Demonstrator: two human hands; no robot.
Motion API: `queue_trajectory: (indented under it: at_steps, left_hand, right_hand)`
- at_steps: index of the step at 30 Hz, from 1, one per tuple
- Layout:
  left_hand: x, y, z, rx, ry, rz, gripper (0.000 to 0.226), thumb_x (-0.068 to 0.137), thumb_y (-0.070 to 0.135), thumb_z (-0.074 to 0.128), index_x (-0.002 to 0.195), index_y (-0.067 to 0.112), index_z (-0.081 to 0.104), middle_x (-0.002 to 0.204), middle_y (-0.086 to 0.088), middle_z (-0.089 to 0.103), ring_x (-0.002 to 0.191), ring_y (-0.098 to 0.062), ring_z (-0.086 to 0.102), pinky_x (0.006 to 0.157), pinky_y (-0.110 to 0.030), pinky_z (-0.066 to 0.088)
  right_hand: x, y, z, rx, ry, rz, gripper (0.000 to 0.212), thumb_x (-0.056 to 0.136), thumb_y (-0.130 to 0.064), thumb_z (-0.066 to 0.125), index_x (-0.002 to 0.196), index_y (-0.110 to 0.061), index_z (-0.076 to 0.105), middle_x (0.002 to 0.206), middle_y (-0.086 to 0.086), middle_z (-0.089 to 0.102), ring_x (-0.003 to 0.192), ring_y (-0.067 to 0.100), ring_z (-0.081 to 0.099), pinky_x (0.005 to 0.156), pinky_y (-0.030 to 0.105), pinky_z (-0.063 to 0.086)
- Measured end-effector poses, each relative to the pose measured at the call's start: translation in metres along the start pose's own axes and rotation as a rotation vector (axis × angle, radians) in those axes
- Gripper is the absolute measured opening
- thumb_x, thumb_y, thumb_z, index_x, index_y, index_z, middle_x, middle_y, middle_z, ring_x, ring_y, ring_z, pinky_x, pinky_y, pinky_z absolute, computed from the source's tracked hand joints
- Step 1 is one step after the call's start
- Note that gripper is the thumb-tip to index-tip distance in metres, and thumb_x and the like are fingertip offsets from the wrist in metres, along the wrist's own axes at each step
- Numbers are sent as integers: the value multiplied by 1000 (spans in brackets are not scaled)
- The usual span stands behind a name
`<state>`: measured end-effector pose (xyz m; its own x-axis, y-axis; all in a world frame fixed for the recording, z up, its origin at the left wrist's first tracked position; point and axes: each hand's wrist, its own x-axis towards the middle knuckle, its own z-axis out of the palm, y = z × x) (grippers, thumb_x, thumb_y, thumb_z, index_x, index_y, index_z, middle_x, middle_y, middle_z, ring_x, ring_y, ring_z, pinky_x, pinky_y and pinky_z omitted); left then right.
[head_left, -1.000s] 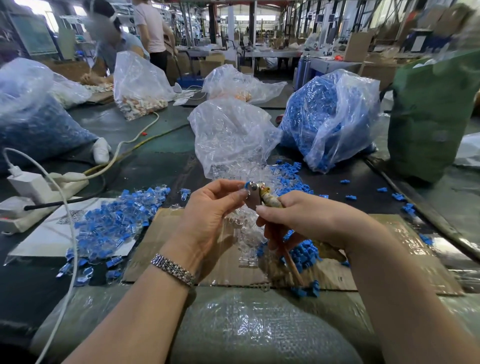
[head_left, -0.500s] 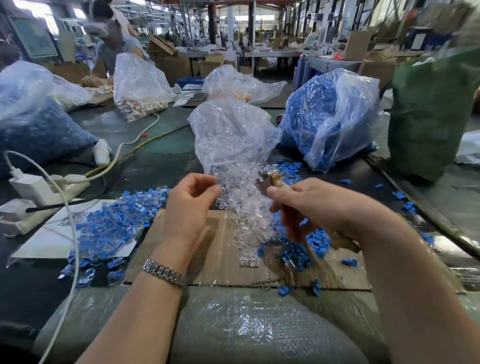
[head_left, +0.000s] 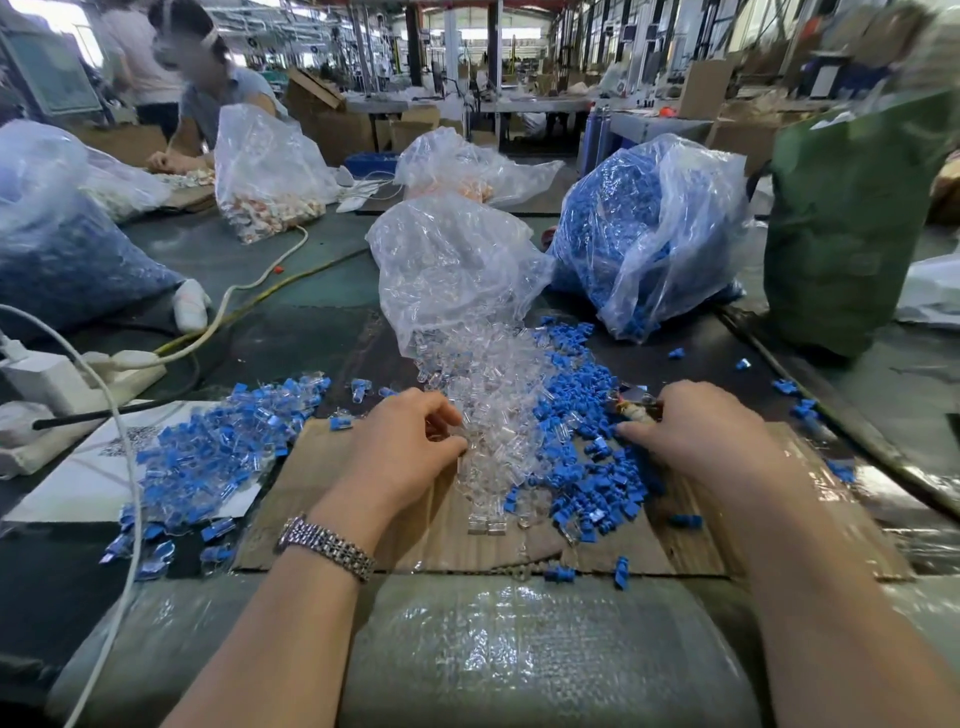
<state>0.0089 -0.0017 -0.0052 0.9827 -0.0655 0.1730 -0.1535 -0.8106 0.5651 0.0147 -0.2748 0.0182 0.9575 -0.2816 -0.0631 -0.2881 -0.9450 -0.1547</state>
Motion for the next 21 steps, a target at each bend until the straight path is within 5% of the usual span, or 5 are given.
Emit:
queue_trajectory:
  at_steps: [7,12,16,21]
  left_hand:
    - [-1,0,-1,-130,149,-35,9,90,23,76,90,32,77,83,20,67,81,5,61,71,-15,47]
    - [0,4,-8,-651,122,-219,10,90,6,74,98,11,78,82,-5,78,72,-12,74,65,-18,59]
    - [0,6,-9,-938,55,-324,11,87,-4,73,97,0,75,87,-20,77,78,-24,75,77,-28,63]
    - [0,6,-9,-1158,-12,-337,11,88,-9,67,97,-7,73,92,-22,77,76,-22,75,64,-21,59]
  right_hand:
    - [-11,-6,-7,67,52,-47,60,86,-64,66,126,-20,58,128,9,52,120,31,49,100,49,47]
    - [-19,-10,-12,250,35,-357,9,85,-38,78,83,-36,69,86,-15,62,87,11,60,89,43,52]
    - [-21,-19,-7,91,-24,-403,3,88,-38,75,90,-36,74,89,-15,68,92,14,62,90,40,51]
    - [-22,-29,1,-33,16,-419,9,91,-27,65,97,-28,71,93,-7,65,100,21,60,88,36,49]
